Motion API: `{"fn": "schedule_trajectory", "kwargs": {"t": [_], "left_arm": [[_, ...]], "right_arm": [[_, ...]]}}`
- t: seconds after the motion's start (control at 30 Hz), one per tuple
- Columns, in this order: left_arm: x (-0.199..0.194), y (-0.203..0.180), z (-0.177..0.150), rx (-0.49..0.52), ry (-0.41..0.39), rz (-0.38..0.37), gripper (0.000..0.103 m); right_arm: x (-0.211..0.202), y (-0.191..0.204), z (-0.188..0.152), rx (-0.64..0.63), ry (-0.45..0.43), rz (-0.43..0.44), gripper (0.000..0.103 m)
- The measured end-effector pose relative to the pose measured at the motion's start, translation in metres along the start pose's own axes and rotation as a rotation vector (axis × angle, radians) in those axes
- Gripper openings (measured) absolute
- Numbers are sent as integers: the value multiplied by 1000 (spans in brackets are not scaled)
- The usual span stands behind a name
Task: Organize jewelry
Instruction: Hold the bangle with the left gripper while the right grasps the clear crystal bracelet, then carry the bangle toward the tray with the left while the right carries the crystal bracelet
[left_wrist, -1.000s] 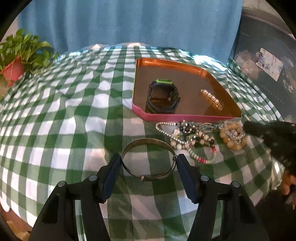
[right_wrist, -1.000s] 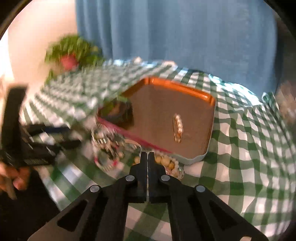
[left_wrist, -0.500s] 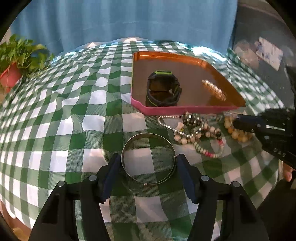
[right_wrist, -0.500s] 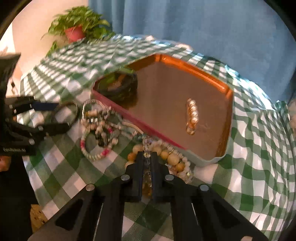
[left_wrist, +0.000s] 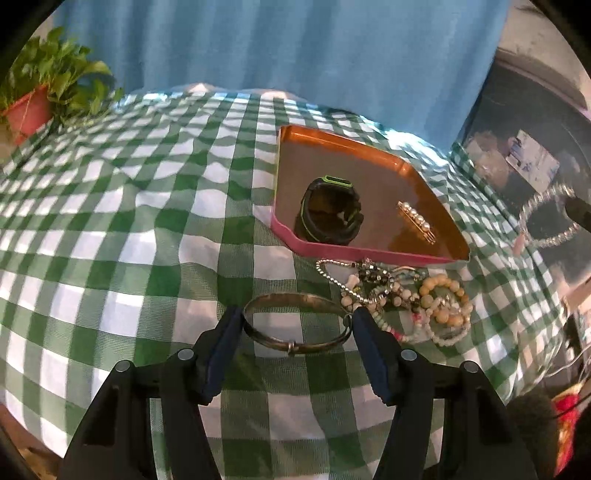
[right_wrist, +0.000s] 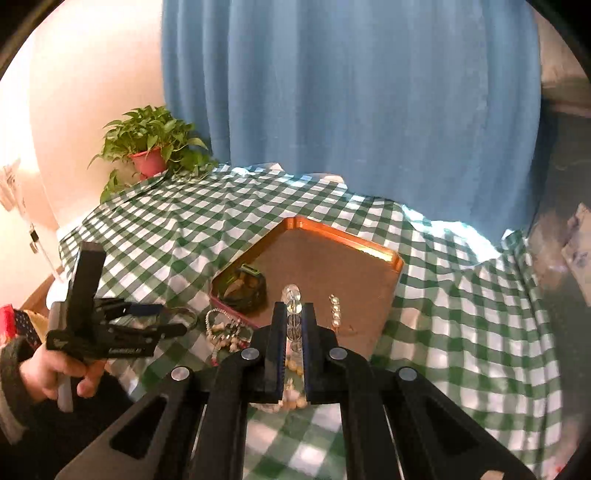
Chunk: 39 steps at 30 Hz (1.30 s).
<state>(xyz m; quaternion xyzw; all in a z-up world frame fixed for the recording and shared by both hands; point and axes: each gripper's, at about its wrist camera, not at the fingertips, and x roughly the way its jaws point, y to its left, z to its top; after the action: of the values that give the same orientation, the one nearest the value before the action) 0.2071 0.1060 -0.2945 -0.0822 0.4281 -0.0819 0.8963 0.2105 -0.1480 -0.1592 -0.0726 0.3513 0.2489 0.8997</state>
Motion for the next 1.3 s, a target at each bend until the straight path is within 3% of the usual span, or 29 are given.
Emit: {"fn": "schedule_trajectory", "kwargs": {"t": [0.1, 0.3, 0.33, 0.47, 0.6, 0.63, 0.67, 0.73, 0.8, 0.93, 1.1, 1.3], "left_arm": [[5, -4, -7, 32, 37, 23, 62], [11, -10, -14, 82, 68, 64, 63], [12, -13, -15, 99, 68, 77, 64], [21, -26, -17, 163, 86, 93, 86], [27, -30, -13, 169, 79, 120, 84], [26, -28, -12, 160, 69, 131, 78], [25, -25, -10, 151, 56, 135, 64], [21, -13, -5, 77, 61, 67, 64], [15, 3, 0, -9, 64, 0, 64], [-10, 19, 5, -71, -2, 37, 64], [-32, 24, 3, -161, 6, -34, 64], [-60, 0, 2, -103, -10, 7, 64]], "right_arm": [[0, 1, -24, 40, 50, -8, 6], [49, -24, -96, 176, 206, -7, 6], [50, -25, -100, 190, 209, -1, 7], [58, -31, -112, 215, 235, -19, 16], [68, -33, -120, 202, 249, -18, 17], [72, -35, -123, 212, 250, -15, 16], [72, -38, -126, 229, 232, -14, 14], [71, -40, -127, 241, 222, -27, 6], [68, -42, -128, 252, 195, -39, 6], [56, -48, -121, 297, 140, -40, 6], [40, -43, -111, 312, 93, -47, 6], [14, -39, -98, 332, 50, -46, 6]]}}
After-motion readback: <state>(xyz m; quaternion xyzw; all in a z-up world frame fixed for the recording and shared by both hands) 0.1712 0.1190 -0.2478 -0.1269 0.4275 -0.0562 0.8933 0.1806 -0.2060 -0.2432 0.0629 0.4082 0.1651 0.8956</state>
